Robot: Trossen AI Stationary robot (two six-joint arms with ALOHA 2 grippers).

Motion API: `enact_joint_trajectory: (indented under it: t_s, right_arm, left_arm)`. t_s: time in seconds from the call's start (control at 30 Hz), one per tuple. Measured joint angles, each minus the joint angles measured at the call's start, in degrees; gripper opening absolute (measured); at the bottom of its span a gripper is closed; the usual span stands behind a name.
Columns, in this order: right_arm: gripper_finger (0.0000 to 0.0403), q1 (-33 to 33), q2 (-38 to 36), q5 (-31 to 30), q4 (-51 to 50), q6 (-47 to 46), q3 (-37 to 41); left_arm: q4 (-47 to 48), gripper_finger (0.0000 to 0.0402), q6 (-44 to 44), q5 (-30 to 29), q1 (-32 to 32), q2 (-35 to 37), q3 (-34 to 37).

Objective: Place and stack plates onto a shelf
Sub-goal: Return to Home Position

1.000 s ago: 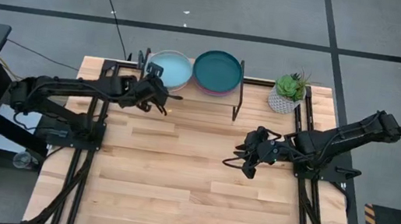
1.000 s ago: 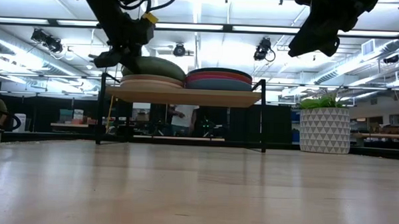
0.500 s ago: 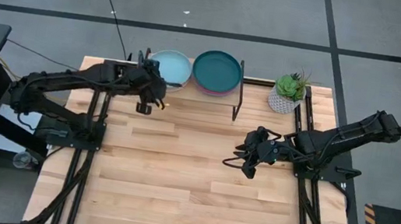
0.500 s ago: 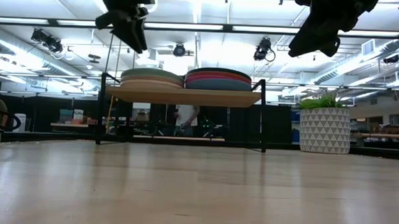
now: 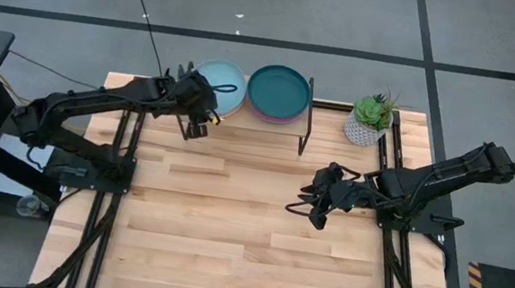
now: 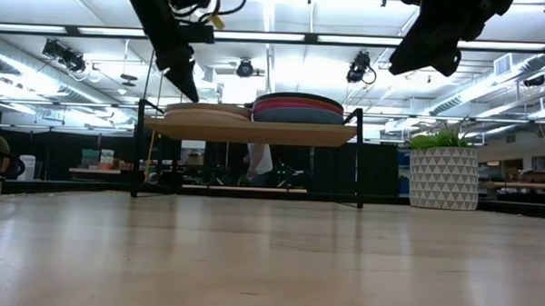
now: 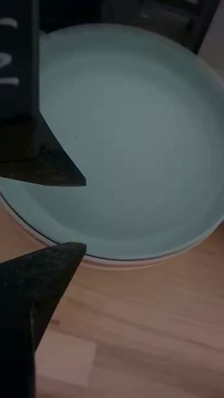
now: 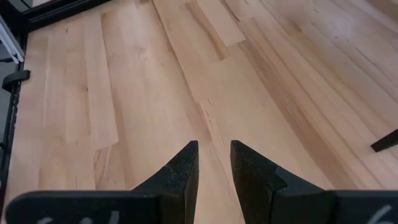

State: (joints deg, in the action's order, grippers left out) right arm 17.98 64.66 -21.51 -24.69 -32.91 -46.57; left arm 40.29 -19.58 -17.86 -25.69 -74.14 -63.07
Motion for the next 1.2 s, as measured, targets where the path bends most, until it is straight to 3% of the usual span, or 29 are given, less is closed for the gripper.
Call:
enact_joint_trajectory:
  t_s: [0.23,0.33,0.47,0.53,0.6,0.7,0.83,1.2]
  right_arm:
    - [0.0100,0.0,-0.3,-2.3,0.4,2.8,0.0]
    - [0.0099,-0.2,-1.5,-4.5,0.7,4.7,0.0]
    - [0.0092,-0.9,-3.9,-5.9,0.8,8.3,0.0]
    - [0.0088,-1.0,-5.4,-6.2,1.2,10.8,0.0]
    - [0.0083,-0.8,-7.2,-6.7,4.7,13.7,1.1]
    - [0.0075,-1.0,-11.2,-5.9,14.2,18.7,6.3]
    - [0.0064,-4.1,-17.0,-0.5,23.1,20.6,14.3]
    - [0.0038,-15.2,-29.7,8.8,39.6,20.8,32.2]
  left_arm:
    - [-1.8,0.0167,-2.9,-0.2,-0.2,2.6,-2.4]
    - [-2.8,0.0160,-3.1,3.5,0.8,7.2,-4.2]
    - [-5.1,0.0152,1.0,12.5,4.5,13.2,-3.1]
    - [-8.4,0.0147,3.3,17.1,7.8,17.3,0.6]
    - [-14.4,0.0142,5.4,17.9,12.1,21.7,7.3]
    - [-22.7,0.0138,8.8,15.7,17.9,29.2,17.8]
    - [-29.1,0.0130,13.9,13.1,24.1,39.1,28.6]
    - [-40.9,0.0114,18.0,8.6,32.0,56.8,47.2]
